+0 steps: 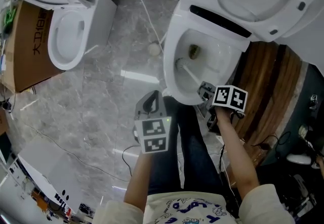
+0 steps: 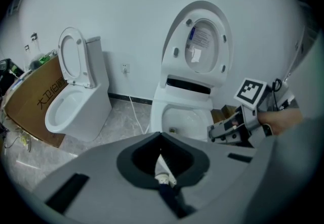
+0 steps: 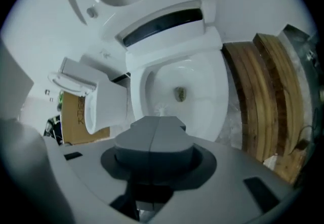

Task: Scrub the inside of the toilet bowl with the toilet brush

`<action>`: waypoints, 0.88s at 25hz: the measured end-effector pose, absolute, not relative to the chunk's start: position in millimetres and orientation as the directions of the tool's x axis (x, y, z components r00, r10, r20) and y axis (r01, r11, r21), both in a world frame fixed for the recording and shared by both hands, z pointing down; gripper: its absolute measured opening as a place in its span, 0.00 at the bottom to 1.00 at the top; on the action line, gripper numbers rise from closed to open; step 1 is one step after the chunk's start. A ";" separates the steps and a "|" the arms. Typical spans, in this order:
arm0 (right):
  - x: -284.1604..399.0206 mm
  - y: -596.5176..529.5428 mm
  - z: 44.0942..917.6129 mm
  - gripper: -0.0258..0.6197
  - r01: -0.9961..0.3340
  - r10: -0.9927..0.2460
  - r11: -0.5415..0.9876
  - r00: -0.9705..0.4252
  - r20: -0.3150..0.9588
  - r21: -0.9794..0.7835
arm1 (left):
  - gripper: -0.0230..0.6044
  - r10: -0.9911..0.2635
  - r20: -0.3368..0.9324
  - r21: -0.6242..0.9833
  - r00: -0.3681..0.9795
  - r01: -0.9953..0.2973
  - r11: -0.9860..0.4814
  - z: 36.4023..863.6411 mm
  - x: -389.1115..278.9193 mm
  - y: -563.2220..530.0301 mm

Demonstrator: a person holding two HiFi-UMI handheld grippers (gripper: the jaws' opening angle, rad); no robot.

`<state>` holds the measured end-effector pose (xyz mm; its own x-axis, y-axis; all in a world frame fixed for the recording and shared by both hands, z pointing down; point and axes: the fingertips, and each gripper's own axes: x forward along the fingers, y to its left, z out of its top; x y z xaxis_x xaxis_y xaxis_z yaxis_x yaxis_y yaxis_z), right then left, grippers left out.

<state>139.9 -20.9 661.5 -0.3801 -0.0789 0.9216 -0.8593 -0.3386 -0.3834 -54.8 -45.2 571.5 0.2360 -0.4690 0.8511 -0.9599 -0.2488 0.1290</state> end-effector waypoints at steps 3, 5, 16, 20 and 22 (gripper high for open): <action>150.5 -43.7 651.3 0.30 -0.834 -0.187 -0.382 -0.353 0.917 -0.399 | 0.04 -0.475 0.848 0.127 0.237 -0.959 -0.251 567.8 -54.2 -46.4; 157.0 -55.6 641.5 0.30 -0.853 -0.231 -0.360 -0.310 0.922 -0.377 | 0.04 -0.479 0.846 0.127 0.235 -0.961 -0.247 564.6 -55.9 -47.3; 165.8 -76.0 561.8 0.30 -0.969 -0.349 -0.100 -0.179 0.920 -0.227 | 0.04 -0.565 0.795 0.113 0.221 -0.969 -0.220 512.3 -55.5 -77.9; 163.0 -78.5 521.4 0.30 -0.974 -0.413 -0.055 -0.177 0.893 -0.219 | 0.04 -0.608 0.763 0.109 0.219 -0.971 -0.213 477.3 -55.7 -87.4; 161.7 -81.3 501.0 0.30 -0.976 -0.441 -0.036 -0.179 0.879 -0.216 | 0.04 -0.632 0.745 0.104 0.216 -0.972 -0.210 458.6 -56.4 -92.3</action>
